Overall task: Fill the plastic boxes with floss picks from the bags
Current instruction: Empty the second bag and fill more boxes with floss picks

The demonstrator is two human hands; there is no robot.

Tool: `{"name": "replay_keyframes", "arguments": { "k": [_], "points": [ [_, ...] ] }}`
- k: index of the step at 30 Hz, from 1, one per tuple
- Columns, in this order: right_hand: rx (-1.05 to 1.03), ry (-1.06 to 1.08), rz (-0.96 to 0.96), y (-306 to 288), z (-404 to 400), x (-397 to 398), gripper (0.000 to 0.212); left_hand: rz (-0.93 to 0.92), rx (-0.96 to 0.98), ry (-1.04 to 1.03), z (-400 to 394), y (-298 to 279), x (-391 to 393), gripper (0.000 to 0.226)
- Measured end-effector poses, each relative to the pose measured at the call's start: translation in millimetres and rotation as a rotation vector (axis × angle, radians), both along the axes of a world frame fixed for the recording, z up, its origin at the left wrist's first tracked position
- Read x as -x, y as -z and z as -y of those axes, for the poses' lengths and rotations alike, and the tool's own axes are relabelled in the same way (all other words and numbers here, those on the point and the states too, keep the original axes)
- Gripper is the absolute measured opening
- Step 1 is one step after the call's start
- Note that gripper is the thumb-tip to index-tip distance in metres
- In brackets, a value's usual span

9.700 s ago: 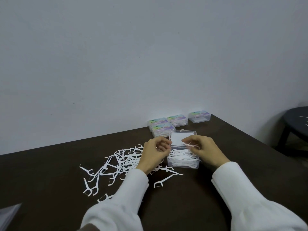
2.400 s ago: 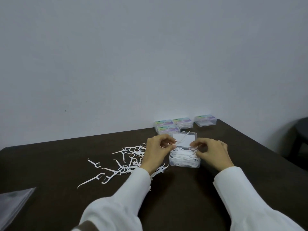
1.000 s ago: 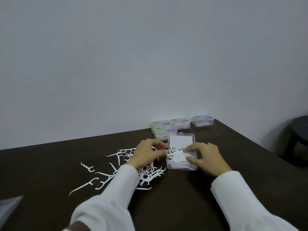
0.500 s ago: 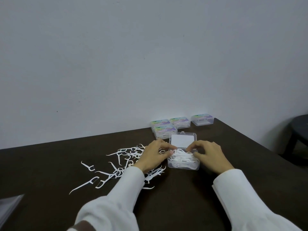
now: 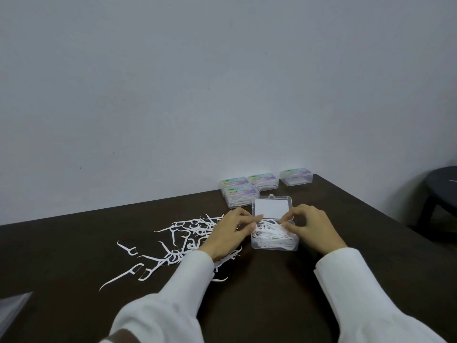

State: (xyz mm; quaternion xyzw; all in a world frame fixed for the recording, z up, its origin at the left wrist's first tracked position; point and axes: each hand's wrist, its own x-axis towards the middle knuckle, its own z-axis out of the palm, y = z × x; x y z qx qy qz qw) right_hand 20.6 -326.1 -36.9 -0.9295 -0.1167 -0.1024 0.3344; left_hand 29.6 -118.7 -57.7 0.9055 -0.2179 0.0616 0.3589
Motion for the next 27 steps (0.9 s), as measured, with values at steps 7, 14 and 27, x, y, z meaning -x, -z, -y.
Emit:
{"name": "replay_keyframes", "arguments": {
  "k": [7, 14, 27],
  "points": [
    [-0.199, 0.077, -0.327, 3, 10, -3, 0.036, -0.087, 0.295, -0.139, 3, 1, 1, 0.035],
    [-0.354, 0.064, -0.367, 9, 4, -12, 0.044, -0.138, 0.334, -0.131, 9, 3, 0, 0.041],
    [-0.555, 0.044, -0.378, 12, 2, -18, 0.025, -0.107, 0.355, -0.174, 8, 1, 3, 0.023]
  ]
}}
